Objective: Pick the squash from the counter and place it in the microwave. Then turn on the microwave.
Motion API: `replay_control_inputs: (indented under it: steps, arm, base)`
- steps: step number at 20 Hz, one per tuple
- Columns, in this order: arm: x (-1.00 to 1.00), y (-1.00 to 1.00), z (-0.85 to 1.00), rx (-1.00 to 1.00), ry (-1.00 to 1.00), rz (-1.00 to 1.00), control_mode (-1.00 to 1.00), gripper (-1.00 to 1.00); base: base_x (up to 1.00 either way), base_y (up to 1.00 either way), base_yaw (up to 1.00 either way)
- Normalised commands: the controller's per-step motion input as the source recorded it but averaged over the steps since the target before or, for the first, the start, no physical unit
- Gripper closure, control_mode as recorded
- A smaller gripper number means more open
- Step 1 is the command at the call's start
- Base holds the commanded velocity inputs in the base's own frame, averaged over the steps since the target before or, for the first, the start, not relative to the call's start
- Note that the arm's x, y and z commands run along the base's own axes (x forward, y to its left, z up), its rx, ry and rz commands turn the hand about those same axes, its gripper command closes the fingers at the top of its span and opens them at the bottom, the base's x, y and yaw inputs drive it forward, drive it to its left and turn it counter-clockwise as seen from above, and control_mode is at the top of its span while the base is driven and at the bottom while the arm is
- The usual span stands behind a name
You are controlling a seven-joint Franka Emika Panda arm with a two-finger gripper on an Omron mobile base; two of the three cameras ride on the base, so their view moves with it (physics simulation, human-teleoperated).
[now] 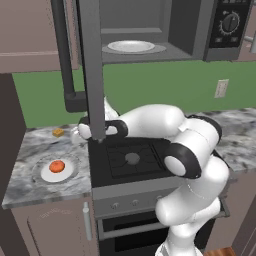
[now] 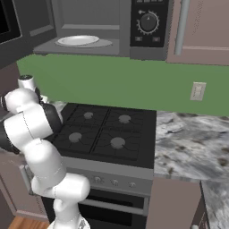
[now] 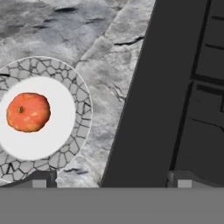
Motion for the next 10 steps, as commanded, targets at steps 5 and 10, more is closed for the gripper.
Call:
replay_control_inputs:
  steps: [5, 10]
  arm:
    - [0.01, 0.22, -0.08, 0.00, 0.00, 0.05, -1.00, -1.00]
    - [0.00, 0.21, -0.08, 0.00, 0.00, 0.05, -1.00, -1.00]
  base:
    - [0.00, 0.00, 0.00]
    - [0.00, 0.00, 0.00]
